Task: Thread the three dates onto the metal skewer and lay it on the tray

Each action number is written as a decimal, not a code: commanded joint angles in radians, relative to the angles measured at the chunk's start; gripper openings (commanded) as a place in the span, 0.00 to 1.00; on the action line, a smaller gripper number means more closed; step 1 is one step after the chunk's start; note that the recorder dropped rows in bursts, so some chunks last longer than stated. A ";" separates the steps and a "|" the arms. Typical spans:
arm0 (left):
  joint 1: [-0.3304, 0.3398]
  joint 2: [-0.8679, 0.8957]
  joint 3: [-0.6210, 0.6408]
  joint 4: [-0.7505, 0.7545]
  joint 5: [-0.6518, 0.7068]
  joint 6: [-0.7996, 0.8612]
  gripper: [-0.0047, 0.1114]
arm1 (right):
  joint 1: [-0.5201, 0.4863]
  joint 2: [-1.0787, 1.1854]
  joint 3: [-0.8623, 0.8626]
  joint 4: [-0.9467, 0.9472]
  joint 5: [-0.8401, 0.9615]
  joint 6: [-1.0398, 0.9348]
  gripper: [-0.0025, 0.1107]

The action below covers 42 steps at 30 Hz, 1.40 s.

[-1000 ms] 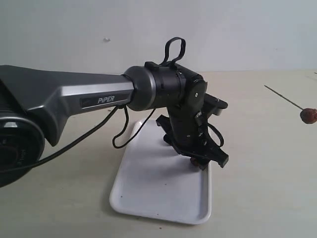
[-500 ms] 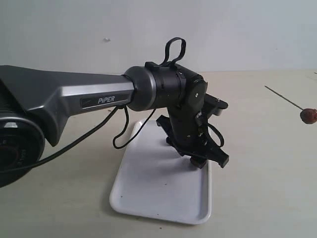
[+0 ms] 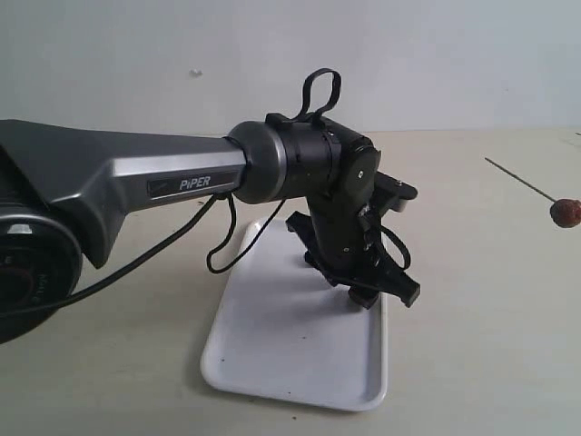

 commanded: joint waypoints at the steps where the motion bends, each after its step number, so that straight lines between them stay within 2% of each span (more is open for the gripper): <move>1: -0.005 0.003 -0.005 0.002 0.005 -0.024 0.48 | -0.007 -0.001 0.002 -0.001 -0.002 0.003 0.02; 10: -0.005 0.003 -0.005 0.011 0.034 -0.077 0.47 | -0.007 -0.001 0.002 -0.001 -0.002 0.003 0.02; 26: -0.005 0.003 -0.005 0.017 0.013 -0.075 0.47 | -0.007 -0.001 0.002 0.003 -0.002 0.003 0.02; 29: -0.005 0.003 -0.005 0.017 0.015 -0.075 0.43 | -0.007 -0.001 0.002 0.003 -0.004 0.003 0.02; 32: -0.005 0.003 -0.005 0.017 0.023 -0.070 0.34 | -0.007 -0.001 0.002 0.003 -0.004 0.003 0.02; 42: -0.005 0.003 -0.005 0.017 0.031 -0.068 0.33 | -0.007 -0.001 0.002 0.003 -0.004 0.003 0.02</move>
